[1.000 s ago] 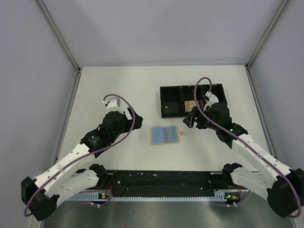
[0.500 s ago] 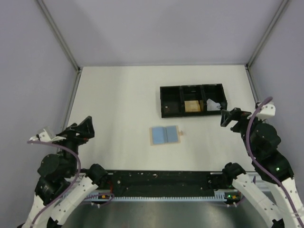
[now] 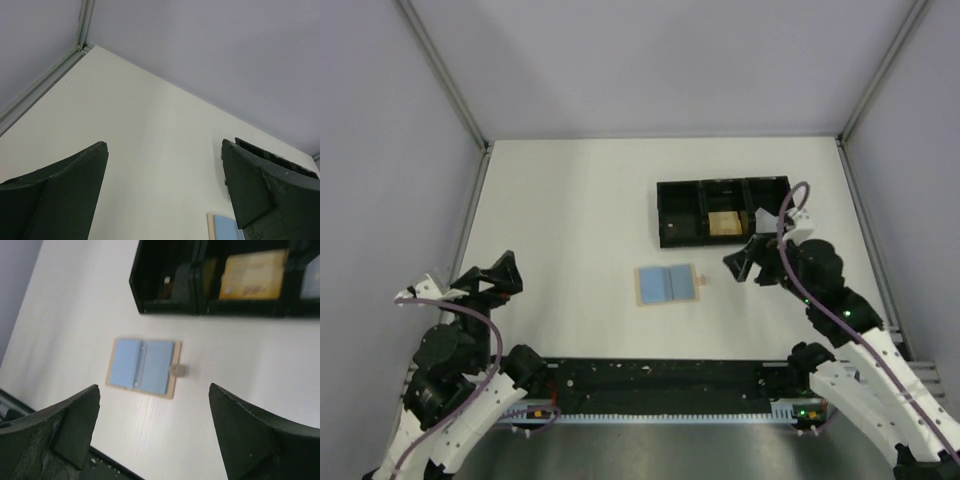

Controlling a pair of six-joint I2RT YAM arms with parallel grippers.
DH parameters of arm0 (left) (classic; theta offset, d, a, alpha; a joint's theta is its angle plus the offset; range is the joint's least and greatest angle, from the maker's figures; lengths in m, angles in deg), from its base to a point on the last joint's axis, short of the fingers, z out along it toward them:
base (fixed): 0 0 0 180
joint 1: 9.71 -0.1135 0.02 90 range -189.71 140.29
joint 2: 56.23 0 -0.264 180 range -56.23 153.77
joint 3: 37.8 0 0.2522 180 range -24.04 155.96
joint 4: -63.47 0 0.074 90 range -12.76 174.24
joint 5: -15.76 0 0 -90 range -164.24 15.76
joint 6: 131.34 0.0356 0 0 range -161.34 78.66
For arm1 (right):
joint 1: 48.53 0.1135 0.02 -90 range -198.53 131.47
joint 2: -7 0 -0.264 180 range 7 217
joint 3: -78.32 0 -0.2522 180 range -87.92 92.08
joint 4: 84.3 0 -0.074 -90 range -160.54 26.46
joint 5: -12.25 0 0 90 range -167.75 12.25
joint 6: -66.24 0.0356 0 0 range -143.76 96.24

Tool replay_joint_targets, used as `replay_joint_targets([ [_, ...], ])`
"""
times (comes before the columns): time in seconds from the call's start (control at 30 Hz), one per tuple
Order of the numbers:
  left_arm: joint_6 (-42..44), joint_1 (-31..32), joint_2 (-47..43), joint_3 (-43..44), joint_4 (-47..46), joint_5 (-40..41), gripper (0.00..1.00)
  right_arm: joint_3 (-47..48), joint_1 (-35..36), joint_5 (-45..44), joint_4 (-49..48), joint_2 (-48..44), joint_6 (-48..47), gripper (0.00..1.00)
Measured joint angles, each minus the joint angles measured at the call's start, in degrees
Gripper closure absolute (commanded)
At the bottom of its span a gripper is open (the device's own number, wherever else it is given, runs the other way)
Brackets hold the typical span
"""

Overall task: Take the credit cards out of the card holder
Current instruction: Remove the credit card from the card holder.

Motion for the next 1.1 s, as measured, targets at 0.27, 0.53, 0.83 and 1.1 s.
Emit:
replay_joint_targets([
  [0.27, 0.24, 0.00, 0.00, -0.42, 1.09, 1.33, 0.01, -11.06, 10.14, 8.37, -13.60, 22.58, 11.02, 0.18],
  [0.53, 1.11, -0.13, 0.00, -0.87, 1.11, 2.14, 0.01, -5.35, 15.39, 5.05, -22.60, 41.90, 14.12, 0.29],
  [0.83, 2.45, -0.39, 0.00, -1.36, 1.07, 2.27, 0.01, -2.45, 16.61, 0.81, -24.98, 51.84, 15.54, 0.33],
  [1.1, 3.02, -1.22, 0.00, -1.79, 0.98, 1.88, 0.01, -1.44, 16.83, 2.43, -28.04, 53.86, 16.15, 0.43],
])
